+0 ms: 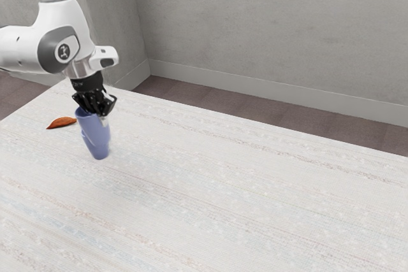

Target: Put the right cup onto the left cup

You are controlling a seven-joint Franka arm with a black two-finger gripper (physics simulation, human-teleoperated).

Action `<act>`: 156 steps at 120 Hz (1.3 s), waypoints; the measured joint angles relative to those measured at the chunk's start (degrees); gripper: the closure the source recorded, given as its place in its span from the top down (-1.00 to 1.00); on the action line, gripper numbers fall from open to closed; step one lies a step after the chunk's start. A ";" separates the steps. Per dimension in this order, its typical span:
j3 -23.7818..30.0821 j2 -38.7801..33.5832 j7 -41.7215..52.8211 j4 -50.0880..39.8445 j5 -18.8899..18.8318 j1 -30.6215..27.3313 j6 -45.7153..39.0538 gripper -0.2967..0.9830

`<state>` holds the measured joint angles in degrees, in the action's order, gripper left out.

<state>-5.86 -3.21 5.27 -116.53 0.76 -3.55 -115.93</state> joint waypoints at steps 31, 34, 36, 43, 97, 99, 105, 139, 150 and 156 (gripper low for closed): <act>-1.54 1.55 0.88 4.37 -1.28 -2.42 3.81 -0.69; -1.56 1.78 0.96 4.82 -1.33 -2.27 4.00 -0.69; -1.57 1.90 1.00 5.08 -1.36 -2.15 4.11 -0.69; -2.06 2.48 1.16 6.44 -1.43 -1.24 4.52 -0.69; -8.01 9.68 2.98 14.04 -1.52 -0.83 6.15 -0.69; -8.08 10.03 3.05 14.50 -1.52 -0.86 6.14 -0.69; -8.20 11.17 3.27 15.95 -1.51 -0.74 6.14 -0.69; -8.30 17.50 4.22 20.69 -0.83 -0.40 5.89 -0.69; -8.35 18.81 4.45 21.29 -0.65 -0.40 5.79 -0.69; -8.40 19.88 4.56 22.41 -0.60 -0.43 5.75 -0.69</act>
<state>-14.26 16.67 9.83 -94.12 0.16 -3.98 -110.18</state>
